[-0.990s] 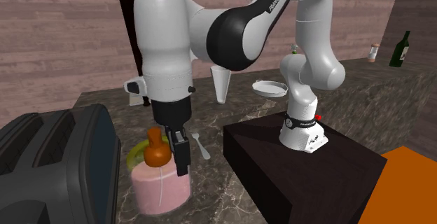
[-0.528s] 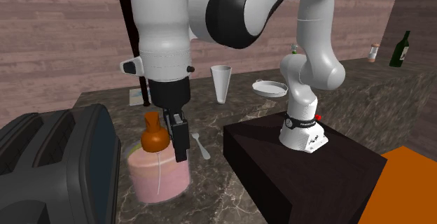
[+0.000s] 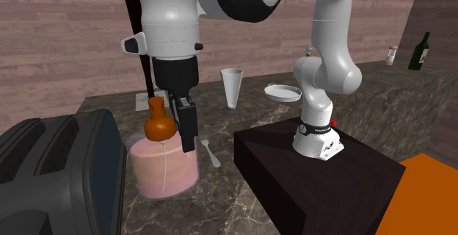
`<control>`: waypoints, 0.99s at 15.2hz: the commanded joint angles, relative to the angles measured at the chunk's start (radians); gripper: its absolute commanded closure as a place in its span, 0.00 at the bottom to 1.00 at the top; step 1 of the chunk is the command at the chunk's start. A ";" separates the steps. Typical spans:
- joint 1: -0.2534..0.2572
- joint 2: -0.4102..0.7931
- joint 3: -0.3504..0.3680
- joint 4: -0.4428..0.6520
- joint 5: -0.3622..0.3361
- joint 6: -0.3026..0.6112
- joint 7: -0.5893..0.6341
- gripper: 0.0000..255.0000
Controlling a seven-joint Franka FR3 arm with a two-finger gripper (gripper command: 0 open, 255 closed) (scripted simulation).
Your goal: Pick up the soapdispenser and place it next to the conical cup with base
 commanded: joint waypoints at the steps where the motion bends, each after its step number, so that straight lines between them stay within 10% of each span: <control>1: -0.001 -0.003 0.000 0.025 0.001 -0.028 -0.002 1.00; 15: 0.000 -0.011 0.001 0.203 0.003 -0.214 -0.003 1.00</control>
